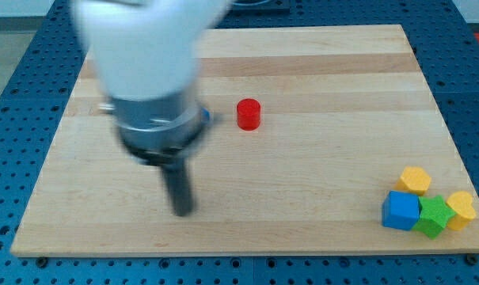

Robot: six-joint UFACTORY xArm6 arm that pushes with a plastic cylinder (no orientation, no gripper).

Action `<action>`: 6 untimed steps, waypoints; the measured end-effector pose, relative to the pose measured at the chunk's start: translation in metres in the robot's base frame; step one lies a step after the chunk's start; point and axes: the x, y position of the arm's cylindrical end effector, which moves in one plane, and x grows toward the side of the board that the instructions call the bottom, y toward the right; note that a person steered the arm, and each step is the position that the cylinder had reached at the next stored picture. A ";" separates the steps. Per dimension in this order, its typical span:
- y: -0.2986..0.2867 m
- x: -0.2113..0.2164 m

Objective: Push the blue triangle to the top of yellow hexagon

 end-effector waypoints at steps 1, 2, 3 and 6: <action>-0.078 -0.066; -0.078 -0.132; -0.035 -0.153; 0.099 -0.149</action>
